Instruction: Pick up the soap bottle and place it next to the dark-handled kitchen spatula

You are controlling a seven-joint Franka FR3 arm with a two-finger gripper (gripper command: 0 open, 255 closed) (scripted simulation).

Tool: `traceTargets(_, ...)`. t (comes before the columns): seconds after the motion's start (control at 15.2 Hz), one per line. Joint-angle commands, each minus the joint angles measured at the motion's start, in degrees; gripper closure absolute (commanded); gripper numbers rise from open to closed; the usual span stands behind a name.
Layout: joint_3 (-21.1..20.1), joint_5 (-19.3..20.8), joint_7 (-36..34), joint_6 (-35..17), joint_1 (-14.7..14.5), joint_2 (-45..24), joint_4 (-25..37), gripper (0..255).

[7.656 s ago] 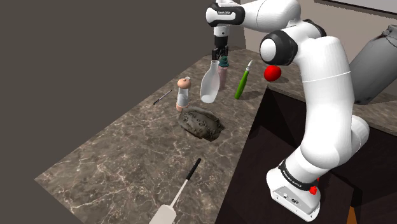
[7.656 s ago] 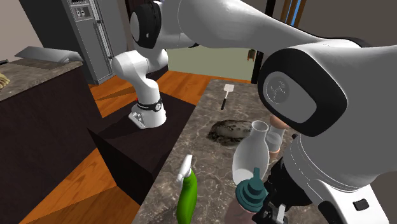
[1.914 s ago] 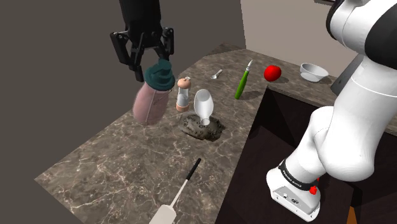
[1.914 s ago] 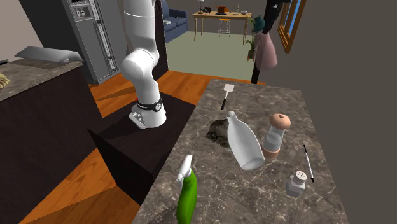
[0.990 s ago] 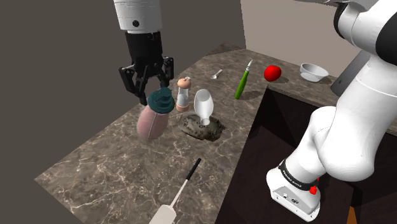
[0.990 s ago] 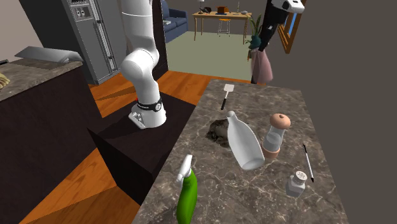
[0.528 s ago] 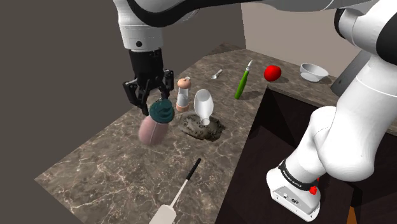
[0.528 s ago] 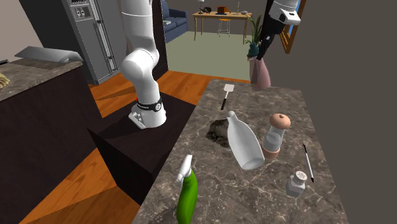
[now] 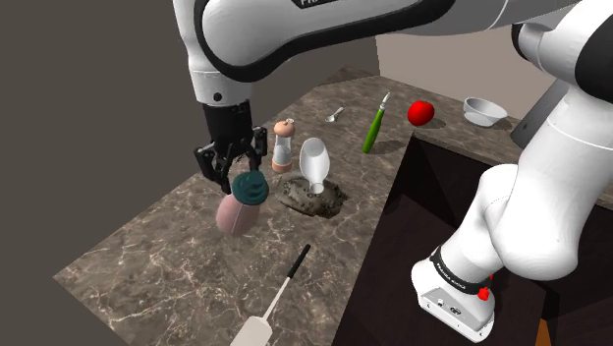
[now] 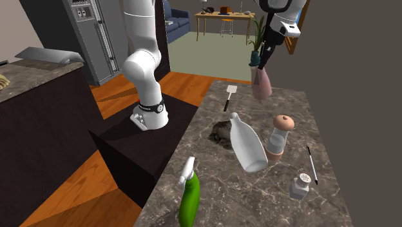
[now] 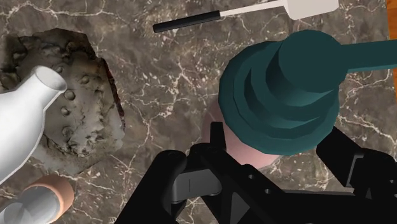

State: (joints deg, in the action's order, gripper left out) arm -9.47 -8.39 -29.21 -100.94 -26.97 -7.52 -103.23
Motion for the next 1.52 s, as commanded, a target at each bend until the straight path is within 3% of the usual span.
traceTargets(0.0,0.0,0.0,0.2,-1.5,0.0,-0.2,-1.3,255)
traceTargets(0.66,0.0,0.0,1.0,-9.1,-0.2,-2.6,-6.5,255)
traceTargets(1.19,0.0,0.0,1.0,-9.1,-0.2,-2.6,-6.5,255)
traceTargets(1.25,0.0,0.0,1.0,-9.1,-0.2,-2.6,-6.5,0)
traceTargets(1.45,0.0,0.0,1.0,-9.1,-0.2,-2.6,-6.5,0)
